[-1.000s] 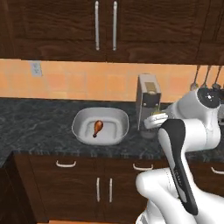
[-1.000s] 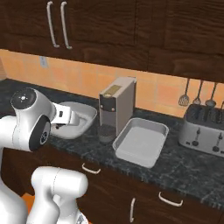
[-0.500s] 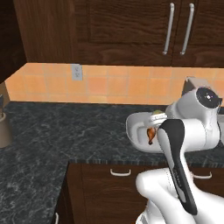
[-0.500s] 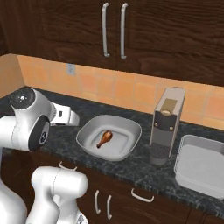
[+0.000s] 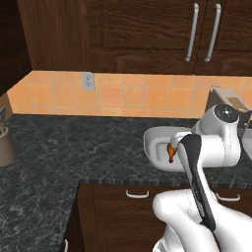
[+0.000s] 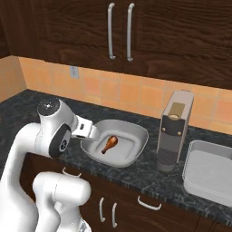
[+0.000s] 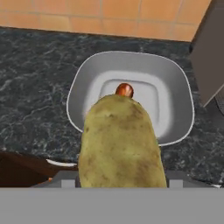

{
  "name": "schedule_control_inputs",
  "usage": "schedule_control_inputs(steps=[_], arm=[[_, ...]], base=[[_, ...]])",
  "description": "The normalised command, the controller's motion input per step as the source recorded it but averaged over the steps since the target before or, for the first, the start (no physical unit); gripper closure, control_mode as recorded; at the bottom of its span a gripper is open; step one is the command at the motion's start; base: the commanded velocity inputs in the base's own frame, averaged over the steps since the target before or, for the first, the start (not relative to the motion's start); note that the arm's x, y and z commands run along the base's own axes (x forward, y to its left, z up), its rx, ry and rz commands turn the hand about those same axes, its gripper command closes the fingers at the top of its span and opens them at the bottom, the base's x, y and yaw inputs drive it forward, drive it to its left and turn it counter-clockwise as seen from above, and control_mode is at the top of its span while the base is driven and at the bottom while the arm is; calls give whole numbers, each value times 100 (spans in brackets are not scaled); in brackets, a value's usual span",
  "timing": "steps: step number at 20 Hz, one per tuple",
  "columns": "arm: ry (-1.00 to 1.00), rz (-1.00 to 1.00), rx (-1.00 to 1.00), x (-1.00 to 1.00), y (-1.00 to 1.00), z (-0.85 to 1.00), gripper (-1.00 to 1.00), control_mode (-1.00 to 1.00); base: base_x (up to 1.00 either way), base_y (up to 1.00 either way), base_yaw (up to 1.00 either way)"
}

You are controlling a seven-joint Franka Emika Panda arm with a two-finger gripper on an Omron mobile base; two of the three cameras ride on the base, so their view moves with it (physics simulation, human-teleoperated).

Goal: Place one potato and one chicken drumstick in each tupperware on the nearby counter, to pack two identical lunches.

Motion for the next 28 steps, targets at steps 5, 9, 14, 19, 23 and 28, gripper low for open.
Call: schedule_control_inputs(steps=[5, 9, 14, 19, 23, 28], arm=[[22, -8, 13, 47, -89, -57, 100, -100], [17, -3, 10, 60, -49, -41, 100, -100], [10, 0, 0, 56, -6, -35, 100, -100], [0, 0, 0, 58, 0, -56, 100, -100], [0, 0, 0, 54, -6, -64, 100, -100], [0, 0, 0, 44, -12, -52, -100, -100]], base=[[0, 0, 0], [0, 0, 0], [0, 0, 0], [0, 0, 0], [0, 0, 0], [0, 0, 0]])
